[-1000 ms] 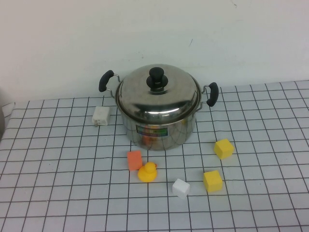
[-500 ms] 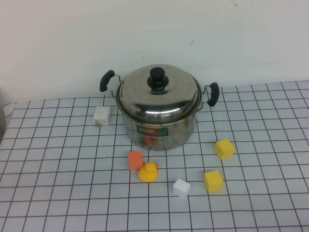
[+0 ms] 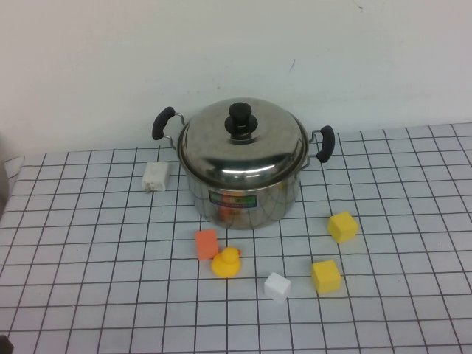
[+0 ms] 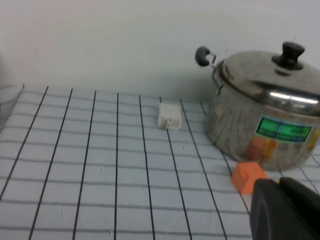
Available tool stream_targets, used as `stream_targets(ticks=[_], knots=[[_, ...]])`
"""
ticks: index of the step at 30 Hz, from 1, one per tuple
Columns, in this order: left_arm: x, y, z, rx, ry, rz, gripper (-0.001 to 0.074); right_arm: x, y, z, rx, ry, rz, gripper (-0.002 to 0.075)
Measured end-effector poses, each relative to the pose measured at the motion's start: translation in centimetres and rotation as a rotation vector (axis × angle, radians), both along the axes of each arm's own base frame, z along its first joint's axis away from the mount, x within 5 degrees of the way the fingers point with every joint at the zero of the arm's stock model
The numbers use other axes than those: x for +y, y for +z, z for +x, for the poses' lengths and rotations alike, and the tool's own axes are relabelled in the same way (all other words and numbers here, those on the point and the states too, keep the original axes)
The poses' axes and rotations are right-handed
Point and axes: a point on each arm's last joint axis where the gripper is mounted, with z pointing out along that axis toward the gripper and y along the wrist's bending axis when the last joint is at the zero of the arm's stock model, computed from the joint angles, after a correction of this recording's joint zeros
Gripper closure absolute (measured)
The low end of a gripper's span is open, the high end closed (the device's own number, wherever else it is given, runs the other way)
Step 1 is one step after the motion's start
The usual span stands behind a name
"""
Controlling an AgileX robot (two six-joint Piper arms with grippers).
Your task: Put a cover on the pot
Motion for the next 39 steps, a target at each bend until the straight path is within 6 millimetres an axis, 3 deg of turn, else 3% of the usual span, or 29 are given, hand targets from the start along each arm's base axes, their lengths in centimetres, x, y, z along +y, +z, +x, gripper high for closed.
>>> stream_targets(ticks=[8,27,39], knots=[[0.2,-1.1,-0.2,0.136,0.067,-0.089,0.0736,0.0,0.0,0.0,0.000,0.000,0.000,0.0713],[0.4,-1.1,-0.2,0.141,0.105,-0.081,0.0736,0.0,0.0,0.0,0.000,0.000,0.000,0.0714],[0.4,-1.1,-0.2,0.127,0.069,0.080,0.0736,0.0,0.0,0.0,0.000,0.000,0.000,0.0713]])
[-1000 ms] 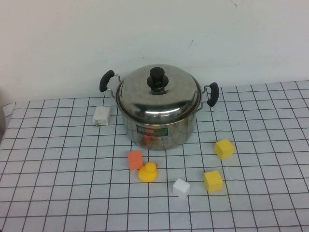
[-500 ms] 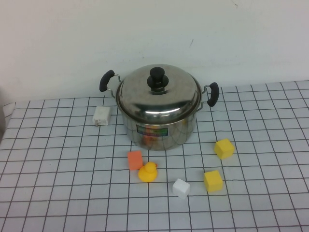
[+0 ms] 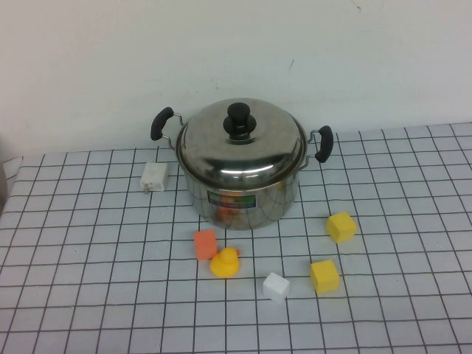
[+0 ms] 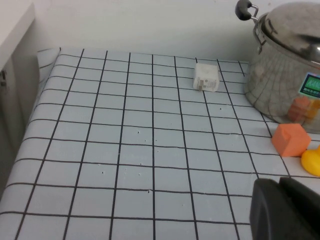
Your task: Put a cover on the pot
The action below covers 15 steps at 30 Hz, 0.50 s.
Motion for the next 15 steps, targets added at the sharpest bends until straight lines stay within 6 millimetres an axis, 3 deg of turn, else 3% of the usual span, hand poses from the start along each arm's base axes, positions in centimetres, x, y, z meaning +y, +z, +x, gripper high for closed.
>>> stream_targets(ticks=[15], knots=[[-0.03,-0.01,-0.02,-0.003,-0.018,0.056,0.0736,0.00,0.00,0.00,0.000,0.000,0.000,0.0714]])
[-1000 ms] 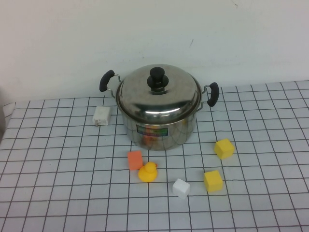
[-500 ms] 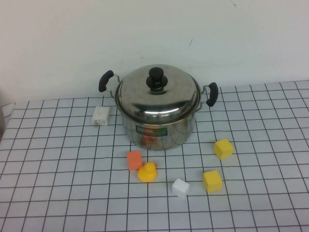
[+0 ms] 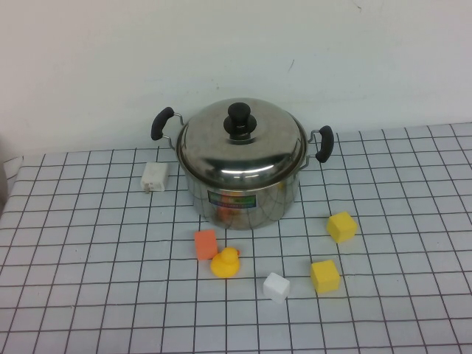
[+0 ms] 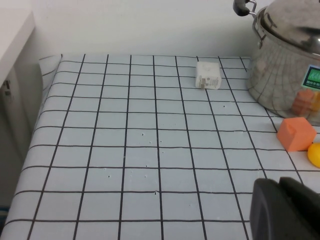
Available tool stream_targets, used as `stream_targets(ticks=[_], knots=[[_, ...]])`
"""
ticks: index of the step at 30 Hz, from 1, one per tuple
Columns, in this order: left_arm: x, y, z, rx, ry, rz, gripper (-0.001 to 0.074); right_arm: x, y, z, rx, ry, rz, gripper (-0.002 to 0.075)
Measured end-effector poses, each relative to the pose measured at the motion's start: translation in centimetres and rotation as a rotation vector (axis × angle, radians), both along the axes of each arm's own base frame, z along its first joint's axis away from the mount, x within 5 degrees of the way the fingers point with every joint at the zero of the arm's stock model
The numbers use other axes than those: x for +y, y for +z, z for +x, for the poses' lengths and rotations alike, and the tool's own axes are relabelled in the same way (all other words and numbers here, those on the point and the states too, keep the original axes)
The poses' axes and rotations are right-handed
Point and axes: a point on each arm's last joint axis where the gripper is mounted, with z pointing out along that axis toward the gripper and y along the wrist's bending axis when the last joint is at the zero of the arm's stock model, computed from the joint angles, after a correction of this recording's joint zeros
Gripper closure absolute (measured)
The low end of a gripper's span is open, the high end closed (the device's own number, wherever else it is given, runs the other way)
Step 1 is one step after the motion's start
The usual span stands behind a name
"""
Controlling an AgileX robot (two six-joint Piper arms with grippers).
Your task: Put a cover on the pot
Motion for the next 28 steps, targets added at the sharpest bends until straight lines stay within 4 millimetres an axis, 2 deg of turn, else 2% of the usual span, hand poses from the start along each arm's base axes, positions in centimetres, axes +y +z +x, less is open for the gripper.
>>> stream_targets(ticks=[9,28], knots=[[-0.08,0.01,0.00,0.007,0.027,-0.128,0.0736,0.00,0.00,0.00,0.000,0.000,0.000,0.0714],[-0.08,0.01,0.00,0.007,0.028,-0.134,0.0736,0.00,0.00,0.00,0.000,0.000,0.000,0.0714]])
